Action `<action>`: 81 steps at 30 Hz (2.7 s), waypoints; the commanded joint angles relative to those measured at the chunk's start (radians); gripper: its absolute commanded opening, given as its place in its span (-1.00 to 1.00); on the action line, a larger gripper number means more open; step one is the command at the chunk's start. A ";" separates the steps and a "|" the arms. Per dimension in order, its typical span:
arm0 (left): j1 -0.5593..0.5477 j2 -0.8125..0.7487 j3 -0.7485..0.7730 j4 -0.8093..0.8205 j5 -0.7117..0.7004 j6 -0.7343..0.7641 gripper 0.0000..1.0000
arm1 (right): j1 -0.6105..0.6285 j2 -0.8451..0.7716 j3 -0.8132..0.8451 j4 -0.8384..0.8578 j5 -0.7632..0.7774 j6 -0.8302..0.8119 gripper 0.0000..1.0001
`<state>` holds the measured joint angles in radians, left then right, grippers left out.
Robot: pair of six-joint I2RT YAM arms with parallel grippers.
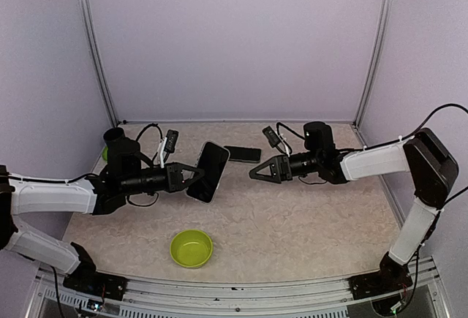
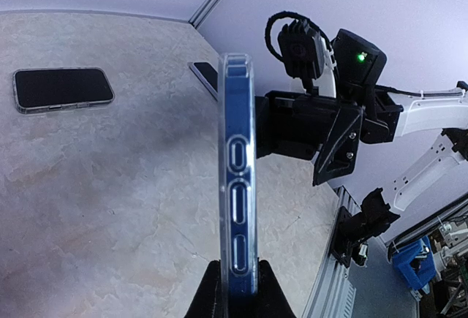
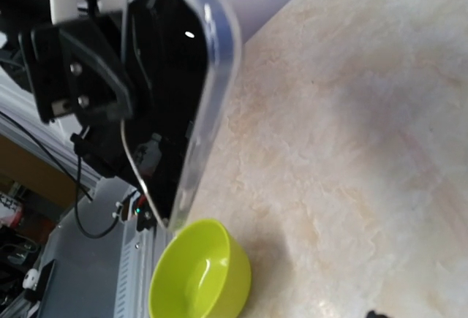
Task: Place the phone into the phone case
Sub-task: Pass from the left arm to the right, then place the phone with the phone case at the center of the board.
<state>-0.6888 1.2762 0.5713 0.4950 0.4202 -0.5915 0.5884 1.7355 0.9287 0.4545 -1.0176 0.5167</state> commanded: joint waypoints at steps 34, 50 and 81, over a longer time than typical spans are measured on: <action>-0.175 -0.137 -0.052 0.345 -0.119 -0.282 -1.00 | 0.290 -0.008 0.005 0.628 0.107 0.323 0.44; -0.176 -0.052 -0.044 0.428 -0.120 -0.284 -1.00 | 0.286 0.101 0.101 0.781 0.044 0.470 -1.00; -0.022 -0.405 -0.103 -0.060 -0.197 -0.061 0.98 | -0.111 -0.210 0.067 -0.458 0.129 -0.101 -1.00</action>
<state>-0.7223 0.8856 0.4835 0.4656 0.2203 -0.6788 0.5247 1.5627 0.9703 0.1726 -0.9150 0.5556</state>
